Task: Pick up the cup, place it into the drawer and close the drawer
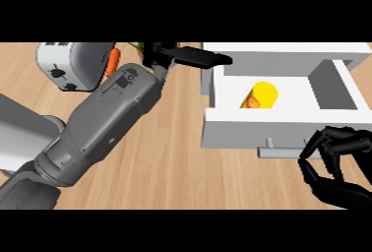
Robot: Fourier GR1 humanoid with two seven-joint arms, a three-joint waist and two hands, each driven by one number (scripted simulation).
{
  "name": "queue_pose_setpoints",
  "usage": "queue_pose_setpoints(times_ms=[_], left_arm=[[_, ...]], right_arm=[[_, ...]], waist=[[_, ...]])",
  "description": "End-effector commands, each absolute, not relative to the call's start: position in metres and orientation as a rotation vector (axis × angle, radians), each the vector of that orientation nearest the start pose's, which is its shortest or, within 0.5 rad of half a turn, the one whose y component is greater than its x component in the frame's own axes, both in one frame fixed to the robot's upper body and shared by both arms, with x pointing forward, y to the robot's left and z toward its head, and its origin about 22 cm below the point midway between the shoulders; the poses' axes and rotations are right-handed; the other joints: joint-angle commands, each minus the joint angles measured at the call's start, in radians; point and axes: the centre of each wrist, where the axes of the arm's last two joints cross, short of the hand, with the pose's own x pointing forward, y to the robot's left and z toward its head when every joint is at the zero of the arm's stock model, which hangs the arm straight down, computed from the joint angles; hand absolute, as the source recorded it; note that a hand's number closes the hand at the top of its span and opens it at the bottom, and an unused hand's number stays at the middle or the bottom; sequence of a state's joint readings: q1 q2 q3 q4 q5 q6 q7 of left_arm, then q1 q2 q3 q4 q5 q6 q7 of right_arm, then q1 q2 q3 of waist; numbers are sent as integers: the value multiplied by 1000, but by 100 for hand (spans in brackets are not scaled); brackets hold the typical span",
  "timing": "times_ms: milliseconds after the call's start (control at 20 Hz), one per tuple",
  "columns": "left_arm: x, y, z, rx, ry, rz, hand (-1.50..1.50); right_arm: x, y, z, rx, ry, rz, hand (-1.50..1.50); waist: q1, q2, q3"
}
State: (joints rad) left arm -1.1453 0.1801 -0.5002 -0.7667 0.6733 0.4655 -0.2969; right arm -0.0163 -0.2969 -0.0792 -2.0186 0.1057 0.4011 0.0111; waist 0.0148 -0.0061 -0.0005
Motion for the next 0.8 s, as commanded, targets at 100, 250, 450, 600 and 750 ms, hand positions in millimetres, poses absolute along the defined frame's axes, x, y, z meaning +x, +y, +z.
queue_pose_setpoints(times_ms=[100, 250, 450, 600, 750], left_arm=[[408, 108, 155, -135, -1942, -77, -150], [403, 147, 152, -134, -1938, -58, -150], [389, 172, 145, -157, -1925, -59, -150], [379, 185, 140, -143, -1901, -15, -150], [371, 202, 135, -153, -1915, -33, -150]], right_arm=[[254, -270, 113, -254, -1861, 764, 150], [252, -240, 103, -299, -1839, 841, 150], [268, -245, 86, -427, -1756, 1031, 150], [272, -235, 70, -503, -1661, 1179, 150], [285, -217, 48, -594, -1642, 1260, 150]], waist=[[16, 2, 1], [18, 2, 0], [31, 4, 1], [35, 3, 0], [39, 8, 1]])
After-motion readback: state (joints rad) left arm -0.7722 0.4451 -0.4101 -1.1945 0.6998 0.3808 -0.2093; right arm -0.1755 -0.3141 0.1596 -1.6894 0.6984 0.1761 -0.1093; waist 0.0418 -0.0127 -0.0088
